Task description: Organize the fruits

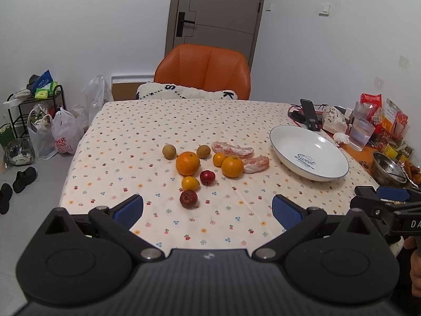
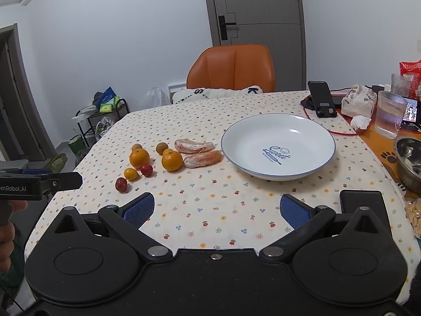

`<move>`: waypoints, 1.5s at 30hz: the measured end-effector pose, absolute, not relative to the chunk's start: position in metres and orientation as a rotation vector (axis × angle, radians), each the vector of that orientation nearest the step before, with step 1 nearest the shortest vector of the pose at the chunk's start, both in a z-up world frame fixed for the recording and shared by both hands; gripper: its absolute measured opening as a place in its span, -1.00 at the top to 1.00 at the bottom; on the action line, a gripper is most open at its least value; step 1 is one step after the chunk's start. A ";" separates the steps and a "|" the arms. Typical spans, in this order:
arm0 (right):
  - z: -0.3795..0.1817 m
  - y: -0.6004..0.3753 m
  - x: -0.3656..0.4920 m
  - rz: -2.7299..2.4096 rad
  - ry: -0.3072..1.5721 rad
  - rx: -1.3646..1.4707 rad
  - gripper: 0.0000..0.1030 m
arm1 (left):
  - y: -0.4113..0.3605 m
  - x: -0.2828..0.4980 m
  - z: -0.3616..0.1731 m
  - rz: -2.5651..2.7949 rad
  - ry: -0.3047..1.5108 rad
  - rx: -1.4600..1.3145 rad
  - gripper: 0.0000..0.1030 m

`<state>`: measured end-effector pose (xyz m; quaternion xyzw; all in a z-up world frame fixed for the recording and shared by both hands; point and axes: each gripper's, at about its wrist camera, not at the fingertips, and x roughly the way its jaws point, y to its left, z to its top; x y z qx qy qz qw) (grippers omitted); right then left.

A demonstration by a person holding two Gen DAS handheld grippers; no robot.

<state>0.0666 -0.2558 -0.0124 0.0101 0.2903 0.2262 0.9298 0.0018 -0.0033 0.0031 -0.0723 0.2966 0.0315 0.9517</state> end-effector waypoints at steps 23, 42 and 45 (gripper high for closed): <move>-0.011 -0.259 0.075 0.443 0.602 0.020 -1.00 | -0.004 0.007 0.002 0.056 0.620 -0.140 -1.00; -0.015 -0.246 0.098 0.495 0.624 0.043 -1.00 | 0.011 0.024 -0.009 0.043 0.640 -0.151 -1.00; -0.018 -0.242 0.105 0.505 0.627 0.042 -1.00 | 0.016 0.032 -0.014 0.047 0.650 -0.157 -0.99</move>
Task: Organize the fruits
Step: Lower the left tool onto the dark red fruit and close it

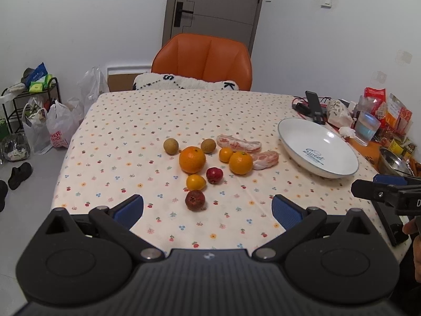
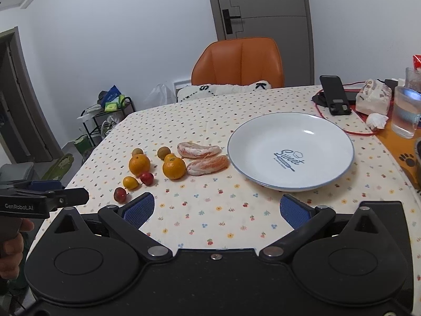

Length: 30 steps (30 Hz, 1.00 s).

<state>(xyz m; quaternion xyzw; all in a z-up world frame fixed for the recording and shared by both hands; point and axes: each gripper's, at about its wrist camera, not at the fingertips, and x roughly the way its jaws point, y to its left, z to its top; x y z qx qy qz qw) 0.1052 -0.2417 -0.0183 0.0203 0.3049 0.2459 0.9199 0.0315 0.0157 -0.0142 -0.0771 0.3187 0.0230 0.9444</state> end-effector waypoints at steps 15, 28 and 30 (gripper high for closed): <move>-0.040 -0.219 0.142 0.585 0.670 0.041 -0.69 | 0.026 0.065 -0.036 0.049 0.642 -0.165 -0.86; -0.050 -0.196 0.164 0.649 0.684 0.033 -0.35 | 0.031 0.086 -0.061 0.039 0.702 -0.193 -0.25; -0.052 -0.193 0.168 0.661 0.690 0.035 -0.29 | 0.032 0.089 -0.066 0.034 0.712 -0.203 -0.12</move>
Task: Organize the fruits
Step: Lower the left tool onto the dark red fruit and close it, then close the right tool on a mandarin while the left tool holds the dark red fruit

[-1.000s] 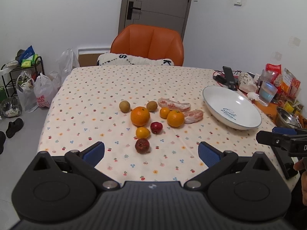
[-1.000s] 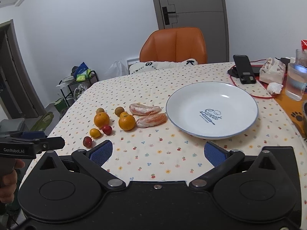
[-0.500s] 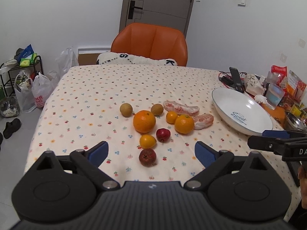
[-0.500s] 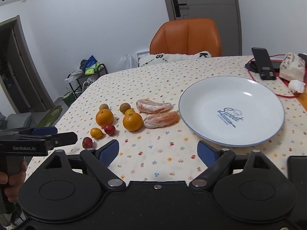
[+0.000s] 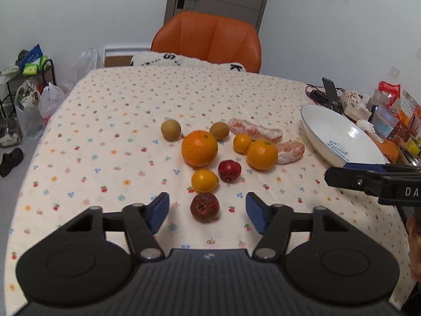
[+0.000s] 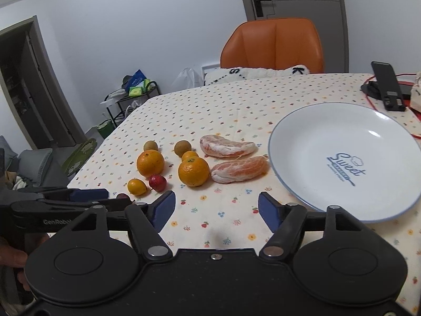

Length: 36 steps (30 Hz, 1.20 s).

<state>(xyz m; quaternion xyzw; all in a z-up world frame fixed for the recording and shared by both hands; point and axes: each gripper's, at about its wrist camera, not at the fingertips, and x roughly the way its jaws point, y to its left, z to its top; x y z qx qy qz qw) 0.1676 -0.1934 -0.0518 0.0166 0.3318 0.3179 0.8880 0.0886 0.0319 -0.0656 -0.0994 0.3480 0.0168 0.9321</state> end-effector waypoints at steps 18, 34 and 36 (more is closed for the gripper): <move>-0.059 -0.156 0.191 0.711 0.683 0.004 -0.18 | 0.039 0.092 -0.065 0.040 0.698 -0.207 0.54; -0.072 -0.152 0.208 0.772 0.724 0.023 0.77 | 0.034 0.096 -0.053 0.048 0.668 -0.177 0.54; -0.072 -0.153 0.203 0.769 0.705 -0.008 0.92 | 0.033 0.096 -0.051 0.048 0.664 -0.175 0.54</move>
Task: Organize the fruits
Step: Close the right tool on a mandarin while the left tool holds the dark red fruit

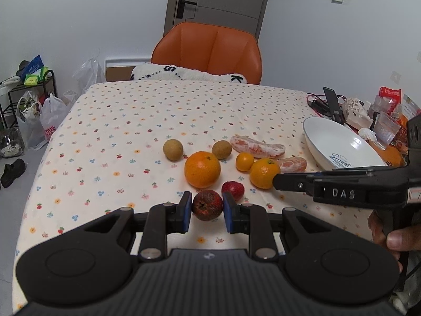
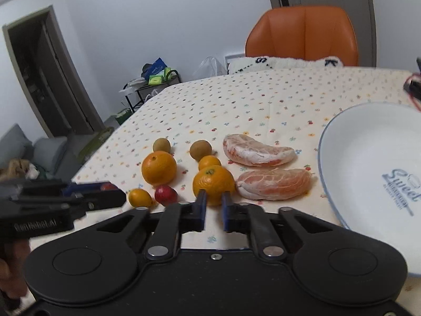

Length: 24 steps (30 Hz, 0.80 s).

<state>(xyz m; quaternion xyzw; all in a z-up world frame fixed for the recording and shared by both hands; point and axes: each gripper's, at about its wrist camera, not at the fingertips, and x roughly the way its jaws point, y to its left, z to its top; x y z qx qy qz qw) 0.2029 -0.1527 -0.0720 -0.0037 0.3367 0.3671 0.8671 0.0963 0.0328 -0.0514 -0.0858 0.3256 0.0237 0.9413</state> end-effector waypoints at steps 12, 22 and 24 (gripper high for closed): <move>-0.065 -0.166 0.194 0.798 0.695 0.016 0.91 | 0.030 0.094 -0.046 0.064 0.645 -0.169 0.54; -0.059 -0.143 0.204 0.801 0.629 -0.011 -0.06 | 0.046 0.097 -0.051 0.087 0.649 -0.185 0.54; -0.062 -0.136 0.207 0.804 0.633 -0.021 -0.05 | 0.050 0.097 -0.053 0.091 0.650 -0.191 0.54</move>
